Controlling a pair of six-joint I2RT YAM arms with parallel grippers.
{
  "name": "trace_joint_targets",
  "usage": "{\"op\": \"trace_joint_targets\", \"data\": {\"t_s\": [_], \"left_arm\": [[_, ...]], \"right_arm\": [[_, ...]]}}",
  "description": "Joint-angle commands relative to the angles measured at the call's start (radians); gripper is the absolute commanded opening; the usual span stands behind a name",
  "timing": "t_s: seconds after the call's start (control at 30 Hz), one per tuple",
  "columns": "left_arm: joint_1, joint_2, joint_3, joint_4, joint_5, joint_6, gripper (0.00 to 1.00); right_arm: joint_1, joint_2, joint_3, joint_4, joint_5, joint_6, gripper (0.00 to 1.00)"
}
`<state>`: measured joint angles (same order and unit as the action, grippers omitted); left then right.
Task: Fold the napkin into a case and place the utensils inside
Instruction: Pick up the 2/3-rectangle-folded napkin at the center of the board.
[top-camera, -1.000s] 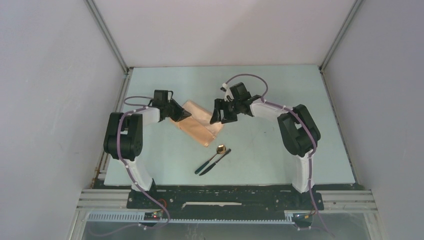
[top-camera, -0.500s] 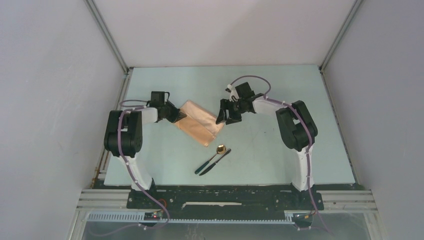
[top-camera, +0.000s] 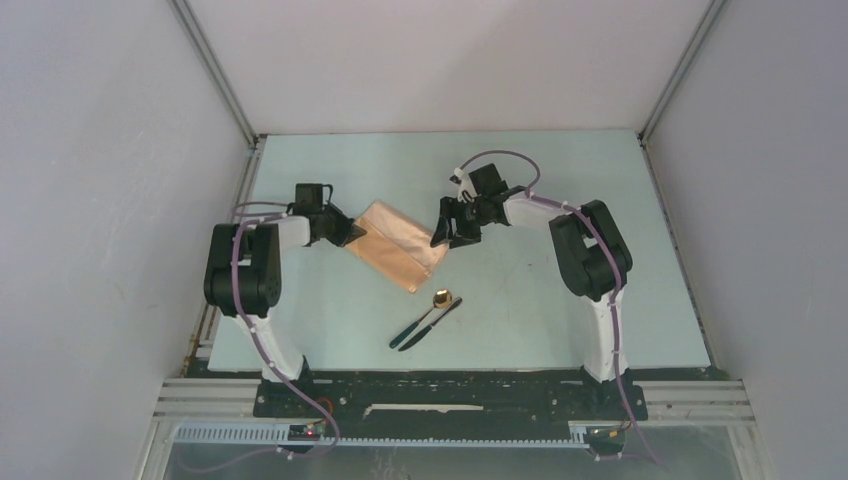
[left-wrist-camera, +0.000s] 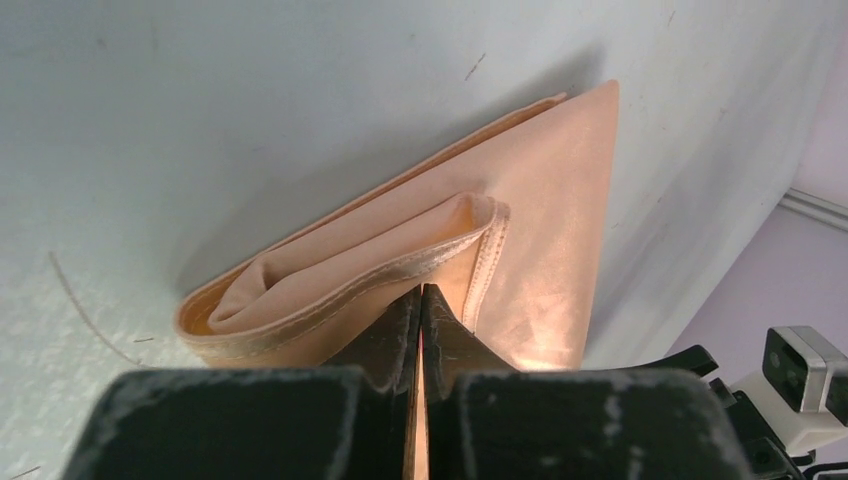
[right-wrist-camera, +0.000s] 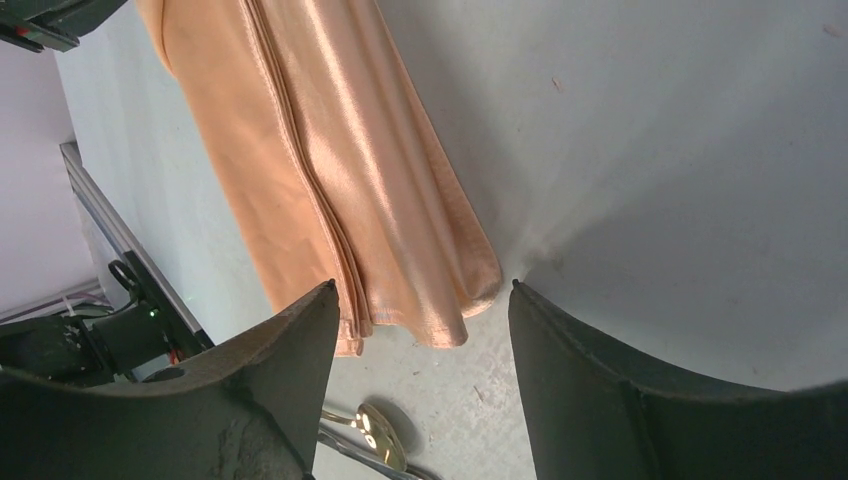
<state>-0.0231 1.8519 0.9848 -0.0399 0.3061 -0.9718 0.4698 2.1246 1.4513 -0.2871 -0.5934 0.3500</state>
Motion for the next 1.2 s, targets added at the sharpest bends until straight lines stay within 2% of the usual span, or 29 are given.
{"op": "trace_joint_targets", "data": {"t_s": [0.0, 0.17, 0.4, 0.57, 0.63, 0.9, 1.0, 1.07, 1.1, 1.17], "left_arm": [[0.017, -0.056, -0.002, -0.035, -0.049, 0.037, 0.03], [0.013, -0.077, 0.023, -0.052, -0.029, 0.042, 0.05], [-0.045, -0.189, 0.030, -0.073, 0.023, 0.068, 0.31], [-0.074, -0.251, -0.026, -0.085, 0.074, 0.045, 0.40], [-0.083, -0.267, -0.059, -0.077, 0.093, 0.037, 0.41], [-0.092, -0.319, -0.123, -0.102, 0.131, 0.039, 0.43], [-0.094, -0.348, -0.157, -0.082, 0.136, 0.004, 0.46], [-0.094, -0.368, -0.171, -0.083, 0.109, -0.010, 0.49], [-0.094, -0.369, -0.178, -0.083, 0.098, -0.019, 0.49], [-0.090, -0.351, -0.185, -0.082, 0.091, -0.037, 0.41]], "right_arm": [[-0.005, 0.030, 0.042, -0.001, -0.002, 0.011, 0.72], [-0.005, 0.031, 0.043, -0.006, -0.015, 0.010, 0.73], [-0.005, 0.026, -0.012, 0.071, -0.083, 0.075, 0.69], [-0.012, 0.023, -0.010, 0.112, -0.097, 0.087, 0.66], [-0.015, 0.026, -0.006, 0.127, -0.119, 0.102, 0.65], [-0.008, -0.008, -0.049, 0.206, -0.131, 0.115, 0.43], [-0.002, -0.019, -0.050, 0.246, -0.137, 0.107, 0.25], [0.007, -0.031, -0.044, 0.257, -0.124, 0.080, 0.18], [0.014, -0.037, -0.037, 0.245, -0.113, 0.066, 0.15], [0.028, -0.050, -0.020, 0.218, -0.089, 0.029, 0.09]]}}
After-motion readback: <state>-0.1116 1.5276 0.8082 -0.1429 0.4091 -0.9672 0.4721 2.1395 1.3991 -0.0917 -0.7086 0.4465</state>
